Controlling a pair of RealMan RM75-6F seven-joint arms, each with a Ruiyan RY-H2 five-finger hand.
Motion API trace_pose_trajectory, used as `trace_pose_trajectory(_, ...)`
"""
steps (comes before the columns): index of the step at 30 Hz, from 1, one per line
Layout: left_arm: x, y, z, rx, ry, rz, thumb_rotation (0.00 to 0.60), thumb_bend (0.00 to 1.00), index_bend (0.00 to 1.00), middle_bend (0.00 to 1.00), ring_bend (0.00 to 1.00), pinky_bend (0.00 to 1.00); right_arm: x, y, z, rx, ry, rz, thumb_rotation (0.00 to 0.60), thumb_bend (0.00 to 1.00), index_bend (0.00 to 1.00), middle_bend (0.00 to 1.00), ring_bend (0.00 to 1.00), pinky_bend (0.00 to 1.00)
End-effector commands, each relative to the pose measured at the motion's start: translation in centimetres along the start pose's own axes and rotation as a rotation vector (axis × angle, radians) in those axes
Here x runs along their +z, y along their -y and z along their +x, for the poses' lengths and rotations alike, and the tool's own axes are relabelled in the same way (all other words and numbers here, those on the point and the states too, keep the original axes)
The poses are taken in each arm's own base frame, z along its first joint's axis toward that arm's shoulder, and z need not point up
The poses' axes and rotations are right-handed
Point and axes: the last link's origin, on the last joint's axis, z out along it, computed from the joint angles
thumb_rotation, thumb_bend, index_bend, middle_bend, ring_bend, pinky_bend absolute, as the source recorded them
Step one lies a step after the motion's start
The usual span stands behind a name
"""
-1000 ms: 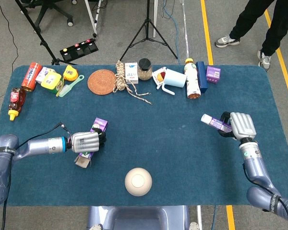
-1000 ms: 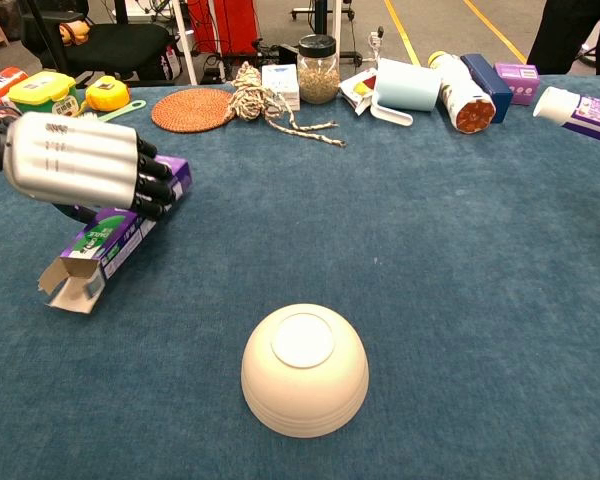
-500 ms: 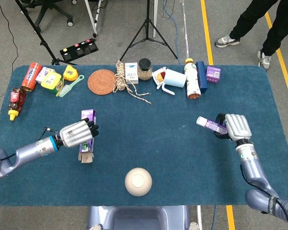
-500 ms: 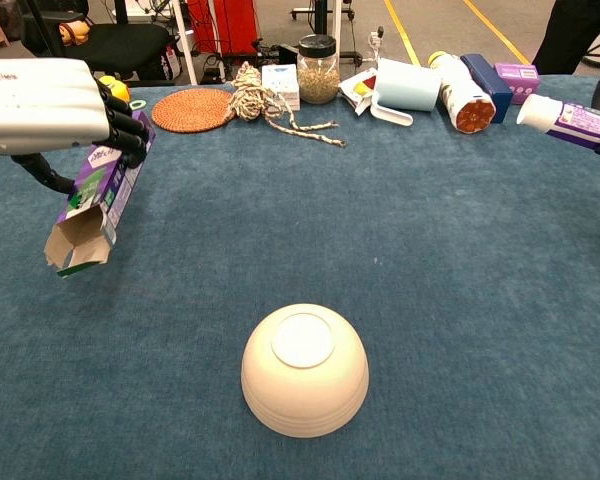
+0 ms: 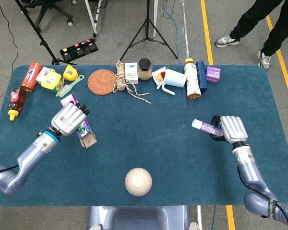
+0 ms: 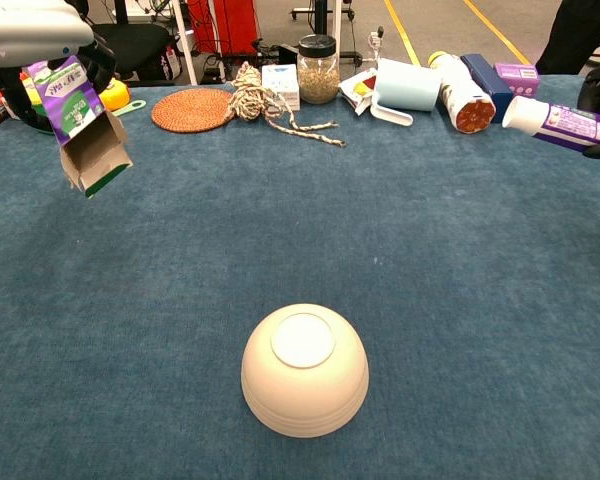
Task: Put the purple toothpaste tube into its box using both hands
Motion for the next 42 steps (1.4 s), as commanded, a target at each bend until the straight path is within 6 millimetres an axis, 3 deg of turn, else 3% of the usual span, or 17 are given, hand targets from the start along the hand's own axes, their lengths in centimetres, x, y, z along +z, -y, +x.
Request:
trace_pose_trajectory(1, 1.0, -0.8, 2.1, -0.027, 0.031, 0.021, 0.600, 0.22, 0.62, 0.54, 0.50, 0.69, -0.2, 0.4, 0.0, 0.005, 0.001, 0.015, 0.600, 0.43, 0.55, 0.57, 0.55, 0.61)
trace_pose_trajectory(19, 5.6, -7.8, 4.2, -0.230, 0.066, 0.049, 0.600, 0.23, 0.62, 0.56, 0.50, 0.76, -0.5, 4.9, 0.5, 0.017, 0.002, 0.119, 0.600, 0.43, 0.55, 0.57, 0.55, 0.61)
trace_pose_trajectory(27, 7.0, -8.5, 4.7, -0.240, 0.089, 0.105, 0.600, 0.23, 0.62, 0.56, 0.50, 0.76, -1.0, 6.0, 0.1, 0.008, 0.013, 0.149, 0.600, 0.43, 0.55, 0.57, 0.55, 0.61)
trace_pose_trajectory(42, 9.2, -11.4, 7.6, -0.302, 0.111, 0.110, 0.600, 0.24, 0.62, 0.57, 0.56, 0.79, -1.0, 10.8, -0.2, 0.030, 0.027, 0.208, 0.600, 0.44, 0.55, 0.57, 0.55, 0.62)
